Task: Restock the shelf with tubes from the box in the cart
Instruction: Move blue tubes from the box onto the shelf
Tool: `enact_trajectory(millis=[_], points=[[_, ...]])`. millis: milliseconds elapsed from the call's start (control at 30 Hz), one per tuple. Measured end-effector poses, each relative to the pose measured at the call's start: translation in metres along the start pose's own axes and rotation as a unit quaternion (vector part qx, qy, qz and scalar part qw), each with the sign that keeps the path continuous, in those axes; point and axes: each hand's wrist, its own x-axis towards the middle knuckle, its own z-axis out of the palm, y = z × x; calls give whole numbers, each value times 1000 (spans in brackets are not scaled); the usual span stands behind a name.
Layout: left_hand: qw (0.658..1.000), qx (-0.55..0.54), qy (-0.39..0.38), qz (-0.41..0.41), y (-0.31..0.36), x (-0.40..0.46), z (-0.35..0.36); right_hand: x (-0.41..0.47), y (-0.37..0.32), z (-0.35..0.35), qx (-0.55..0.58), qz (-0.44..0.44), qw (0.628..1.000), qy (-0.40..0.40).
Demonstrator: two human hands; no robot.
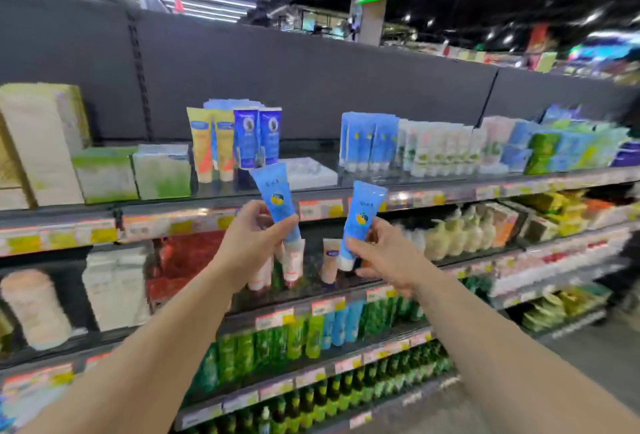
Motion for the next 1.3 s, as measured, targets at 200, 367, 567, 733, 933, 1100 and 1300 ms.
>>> enact_trajectory(millis=[200,367,567,733,933,1100,1300], points=[[1000,3,-5,30,15,75,49,52,19,-61,-41,-12,995,88],[994,64,-22,88,28,145,101,104,24,-117,-12,-24,984,175],[987,131,-7,93,28,209,164,147,29,-163,-26,-58,971,232],[983,157,28,86,26,241,211,180,35,-192,-46,-80,975,200],[977,183,70,84,22,260,247,207,40,-214,-58,-117,978,162],[963,233,100,88,17,266,275,218,39,-239,-79,-144,981,104],[952,270,119,79,14,259,292,220,47,-251,-86,-172,980,57]])
